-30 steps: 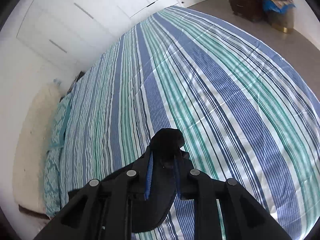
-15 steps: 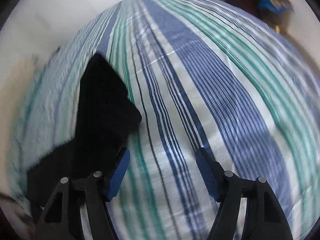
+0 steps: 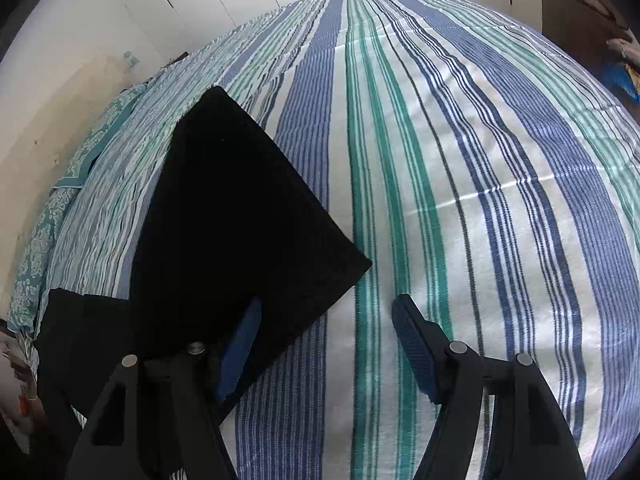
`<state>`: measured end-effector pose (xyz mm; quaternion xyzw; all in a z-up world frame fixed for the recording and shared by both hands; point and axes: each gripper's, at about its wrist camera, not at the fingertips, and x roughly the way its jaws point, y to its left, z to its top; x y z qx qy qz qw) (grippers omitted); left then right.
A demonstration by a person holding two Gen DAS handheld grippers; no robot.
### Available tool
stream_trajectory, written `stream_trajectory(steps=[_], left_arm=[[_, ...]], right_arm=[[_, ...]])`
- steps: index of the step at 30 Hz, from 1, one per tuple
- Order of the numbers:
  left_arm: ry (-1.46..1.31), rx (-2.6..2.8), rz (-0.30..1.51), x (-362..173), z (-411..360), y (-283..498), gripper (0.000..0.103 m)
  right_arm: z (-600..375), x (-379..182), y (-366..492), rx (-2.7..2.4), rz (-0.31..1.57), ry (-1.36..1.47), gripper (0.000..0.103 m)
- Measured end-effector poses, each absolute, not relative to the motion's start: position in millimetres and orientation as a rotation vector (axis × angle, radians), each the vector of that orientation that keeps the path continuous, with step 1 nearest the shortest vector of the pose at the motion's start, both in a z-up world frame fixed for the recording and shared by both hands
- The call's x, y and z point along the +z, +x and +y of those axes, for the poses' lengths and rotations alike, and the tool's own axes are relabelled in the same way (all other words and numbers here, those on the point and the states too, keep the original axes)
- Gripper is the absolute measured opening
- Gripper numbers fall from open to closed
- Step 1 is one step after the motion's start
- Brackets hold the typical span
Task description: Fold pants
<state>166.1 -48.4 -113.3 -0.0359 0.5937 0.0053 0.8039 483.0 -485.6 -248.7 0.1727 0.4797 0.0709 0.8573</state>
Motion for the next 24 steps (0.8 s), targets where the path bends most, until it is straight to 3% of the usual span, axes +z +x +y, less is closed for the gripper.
stream_trajectory(steps=[7, 8, 9, 10, 16, 20, 24], left_arm=[[-0.06, -0.001, 1.284, -116.6, -57.1, 163.8, 0.102], [-0.059, 0.0, 1.282, -115.7, -56.8, 163.1, 0.102], [-0.059, 0.002, 1.28, -114.7, -56.1, 162.4, 0.102], [-0.061, 0.006, 1.278, -114.1, -55.5, 161.8, 0.102], [-0.084, 0.016, 1.261, -109.7, -46.1, 160.9, 0.102], [-0.106, -0.005, 1.25, -109.5, -46.2, 158.4, 0.102], [-0.1, -0.025, 1.25, -111.2, -49.2, 155.2, 0.102]], right_arm=[[-486.4, -255.1, 482.9, 0.162, 0.954, 0.562, 0.068], [-482.8, -255.5, 487.7, 0.147, 0.951, 0.574, 0.054], [-484.5, -255.8, 487.7, 0.127, 0.952, 0.583, 0.019], [-486.8, -258.6, 488.4, 0.104, 0.962, 0.604, 0.011], [-502.8, -231.2, 454.2, 0.084, 0.856, 0.691, 0.01], [-528.9, -193.4, 391.1, 0.021, 0.794, 0.673, 0.01], [-550.5, -189.3, 314.7, -0.07, 0.811, 0.698, 0.01]])
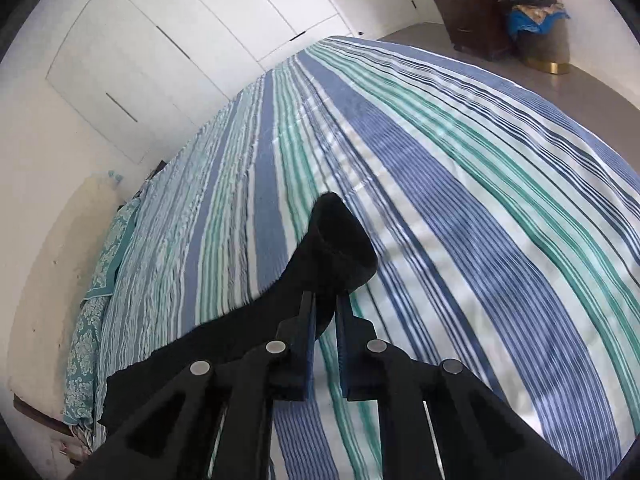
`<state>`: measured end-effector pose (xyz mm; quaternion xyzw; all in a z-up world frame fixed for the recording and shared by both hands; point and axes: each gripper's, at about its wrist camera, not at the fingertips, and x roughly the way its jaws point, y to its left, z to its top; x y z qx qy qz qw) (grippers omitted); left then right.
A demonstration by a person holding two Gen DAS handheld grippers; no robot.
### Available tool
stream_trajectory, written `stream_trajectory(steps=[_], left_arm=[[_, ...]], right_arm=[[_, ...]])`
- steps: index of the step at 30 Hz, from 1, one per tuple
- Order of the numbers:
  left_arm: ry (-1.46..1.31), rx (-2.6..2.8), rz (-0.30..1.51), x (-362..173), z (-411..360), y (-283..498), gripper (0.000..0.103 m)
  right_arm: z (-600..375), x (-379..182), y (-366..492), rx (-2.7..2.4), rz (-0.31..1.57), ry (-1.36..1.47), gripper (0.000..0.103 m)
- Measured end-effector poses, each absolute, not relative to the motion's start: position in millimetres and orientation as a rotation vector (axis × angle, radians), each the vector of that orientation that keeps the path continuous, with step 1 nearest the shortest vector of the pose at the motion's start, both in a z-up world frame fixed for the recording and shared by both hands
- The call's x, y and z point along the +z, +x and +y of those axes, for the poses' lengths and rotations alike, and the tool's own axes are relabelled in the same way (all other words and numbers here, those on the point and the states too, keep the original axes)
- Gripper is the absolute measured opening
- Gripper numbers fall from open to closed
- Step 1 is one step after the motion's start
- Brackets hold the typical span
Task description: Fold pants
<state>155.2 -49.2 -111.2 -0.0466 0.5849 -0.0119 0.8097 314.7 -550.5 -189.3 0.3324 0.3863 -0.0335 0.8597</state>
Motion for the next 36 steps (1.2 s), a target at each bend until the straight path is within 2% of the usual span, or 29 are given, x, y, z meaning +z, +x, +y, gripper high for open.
stream_trajectory(steps=[5, 8, 10, 12, 14, 18, 22, 27, 31, 33, 34, 36], left_arm=[[-0.053, -0.048, 1.246, -110.1, -53.6, 150.5, 0.102], [0.039, -0.01, 1.212, -109.3, -47.7, 147.4, 0.102], [0.104, 0.028, 1.178, -111.7, -36.0, 149.6, 0.102], [0.158, 0.082, 1.141, -117.8, -11.3, 160.5, 0.102], [0.156, 0.12, 1.141, -125.3, 13.9, 176.2, 0.102], [0.082, 0.133, 1.11, -133.8, 54.4, 219.9, 0.102], [0.026, 0.145, 1.006, -134.0, 79.6, 269.7, 0.102], [-0.099, 0.226, 0.953, -152.6, 124.5, 319.1, 0.102], [-0.243, 0.194, 0.924, -187.6, 161.4, 295.5, 0.102], [-0.263, 0.188, 0.979, -205.3, 170.3, 292.3, 0.101], [-0.276, 0.177, 1.02, -209.2, 174.5, 299.8, 0.101], [-0.28, 0.129, 0.983, -200.1, 176.8, 310.8, 0.101]], right_arm=[[-537.3, -245.5, 276.8, -0.184, 0.954, 0.669, 0.009], [-530.9, -252.3, 275.4, -0.222, 0.926, 0.605, 0.009], [-528.6, -248.2, 275.3, -0.249, 0.935, 0.573, 0.018], [-527.0, -234.9, 267.5, -0.316, 0.951, 0.515, 0.043], [-524.3, -212.1, 256.0, -0.312, 0.919, 0.468, 0.049], [-478.8, -168.3, 262.9, -0.106, 0.92, 0.377, 0.054], [-365.8, -130.8, 319.3, 0.229, 0.974, 0.262, 0.054], [-172.8, -115.7, 404.9, 0.636, 1.022, 0.178, 0.067], [-42.0, -152.5, 478.1, 0.783, 1.107, 0.045, 0.067], [10.0, -180.4, 516.1, 0.811, 1.135, -0.062, 0.067], [30.0, -197.7, 530.4, 0.824, 1.17, -0.122, 0.066], [60.3, -230.8, 559.5, 0.833, 1.247, -0.22, 0.065]])
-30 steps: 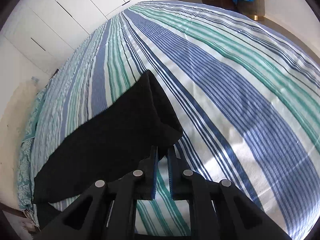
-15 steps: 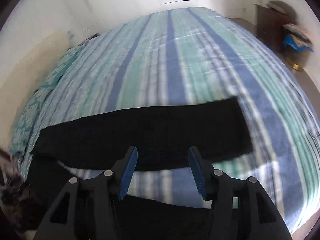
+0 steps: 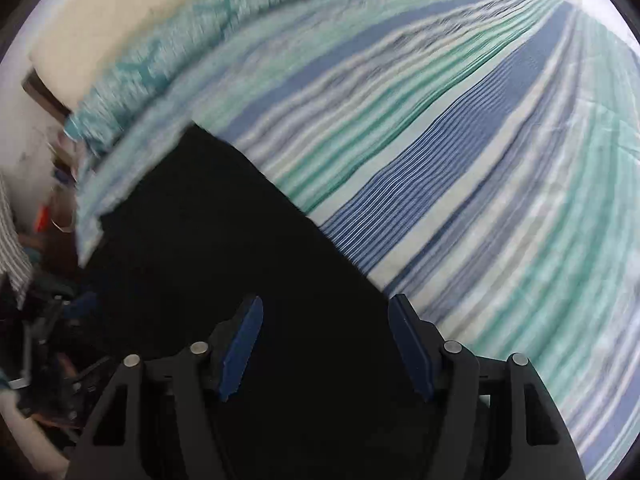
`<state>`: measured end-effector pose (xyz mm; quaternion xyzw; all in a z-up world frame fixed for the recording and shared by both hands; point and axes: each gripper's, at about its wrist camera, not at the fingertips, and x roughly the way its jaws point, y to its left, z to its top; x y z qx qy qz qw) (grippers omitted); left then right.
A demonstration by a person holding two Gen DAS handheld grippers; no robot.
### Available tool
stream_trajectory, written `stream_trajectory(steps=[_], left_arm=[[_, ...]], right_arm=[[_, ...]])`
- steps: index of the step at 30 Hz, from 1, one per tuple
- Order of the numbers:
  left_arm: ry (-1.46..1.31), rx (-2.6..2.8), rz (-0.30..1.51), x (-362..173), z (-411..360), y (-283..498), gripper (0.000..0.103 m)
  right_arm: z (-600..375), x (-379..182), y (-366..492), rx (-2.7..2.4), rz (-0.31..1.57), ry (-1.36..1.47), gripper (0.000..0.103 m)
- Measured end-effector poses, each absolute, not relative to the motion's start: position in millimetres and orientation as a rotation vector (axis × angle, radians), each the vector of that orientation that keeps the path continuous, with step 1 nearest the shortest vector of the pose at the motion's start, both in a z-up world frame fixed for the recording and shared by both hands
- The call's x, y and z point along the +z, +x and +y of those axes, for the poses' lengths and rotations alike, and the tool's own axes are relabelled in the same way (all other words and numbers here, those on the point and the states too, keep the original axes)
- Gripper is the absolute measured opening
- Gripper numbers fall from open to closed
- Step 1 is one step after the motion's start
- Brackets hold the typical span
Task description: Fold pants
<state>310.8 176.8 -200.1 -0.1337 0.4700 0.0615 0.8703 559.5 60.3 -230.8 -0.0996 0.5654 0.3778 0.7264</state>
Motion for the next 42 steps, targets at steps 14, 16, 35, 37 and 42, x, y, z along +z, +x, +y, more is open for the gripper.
stream_trajectory(steps=[14, 16, 35, 37, 42], left_arm=[[-0.209, 0.174, 0.917, -193.3, 180.0, 320.4, 0.102], [-0.199, 0.177, 0.92, -195.2, 177.8, 317.7, 0.102], [-0.08, 0.143, 0.91, -197.3, 140.5, 320.7, 0.102], [-0.086, 0.132, 0.91, -196.8, 134.4, 321.5, 0.102], [-0.071, 0.115, 0.91, -201.2, 118.9, 322.7, 0.102]], right_arm=[[138.8, -229.2, 539.2, 0.624, 0.894, -0.961, 0.004], [136.8, -241.6, 554.7, 0.612, 0.943, -0.88, 0.006], [-420.7, -200.4, 534.7, -0.079, 1.366, -0.243, 0.073], [-473.1, -206.5, 512.3, -0.163, 1.388, -0.157, 0.073], [-509.3, -227.6, 478.8, -0.075, 1.379, 0.024, 0.073]])
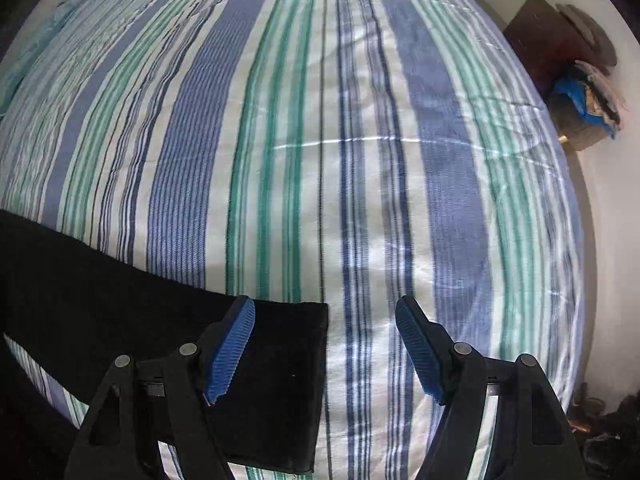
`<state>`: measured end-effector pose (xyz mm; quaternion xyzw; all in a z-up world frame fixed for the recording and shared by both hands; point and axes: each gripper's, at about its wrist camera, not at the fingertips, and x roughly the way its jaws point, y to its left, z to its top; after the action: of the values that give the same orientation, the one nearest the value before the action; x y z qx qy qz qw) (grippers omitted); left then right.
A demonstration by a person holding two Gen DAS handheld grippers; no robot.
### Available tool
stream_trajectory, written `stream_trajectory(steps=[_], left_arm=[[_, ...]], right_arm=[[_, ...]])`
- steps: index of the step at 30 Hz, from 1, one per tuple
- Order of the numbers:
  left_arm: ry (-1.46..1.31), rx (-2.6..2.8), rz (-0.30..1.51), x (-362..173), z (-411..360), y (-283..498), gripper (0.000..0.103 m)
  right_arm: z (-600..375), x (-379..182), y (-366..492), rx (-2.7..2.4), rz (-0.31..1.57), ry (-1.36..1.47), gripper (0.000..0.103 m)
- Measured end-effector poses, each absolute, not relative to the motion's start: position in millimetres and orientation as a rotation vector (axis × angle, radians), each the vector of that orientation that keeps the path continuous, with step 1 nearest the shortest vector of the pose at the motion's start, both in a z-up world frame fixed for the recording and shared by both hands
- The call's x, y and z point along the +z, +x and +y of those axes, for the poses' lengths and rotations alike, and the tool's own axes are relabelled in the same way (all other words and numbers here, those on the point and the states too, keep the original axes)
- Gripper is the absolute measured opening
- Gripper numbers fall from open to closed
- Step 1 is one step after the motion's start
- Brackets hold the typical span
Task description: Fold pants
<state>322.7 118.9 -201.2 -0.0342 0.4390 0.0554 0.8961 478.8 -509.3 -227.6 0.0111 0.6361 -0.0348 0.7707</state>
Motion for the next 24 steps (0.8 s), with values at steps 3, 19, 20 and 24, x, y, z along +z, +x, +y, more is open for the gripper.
stream_trajectory(steps=[3, 19, 20, 24], left_arm=[[-0.031, 0.126, 0.924, -207.7, 112.0, 322.1, 0.102], [0.058, 0.109, 0.927, -211.5, 94.2, 326.1, 0.102], [0.071, 0.111, 0.923, -210.2, 93.5, 323.3, 0.102], [0.084, 0.046, 0.934, -196.9, 82.9, 302.5, 0.102]], right_arm=[[-494.9, -256.9, 483.7, -0.041, 1.502, 0.002, 0.052], [-446.1, -226.2, 533.4, -0.347, 1.117, -0.262, 0.085], [-448.3, -224.7, 530.6, -0.378, 1.085, -0.243, 0.102], [-433.3, -166.4, 471.9, -0.395, 0.938, -0.141, 0.102]])
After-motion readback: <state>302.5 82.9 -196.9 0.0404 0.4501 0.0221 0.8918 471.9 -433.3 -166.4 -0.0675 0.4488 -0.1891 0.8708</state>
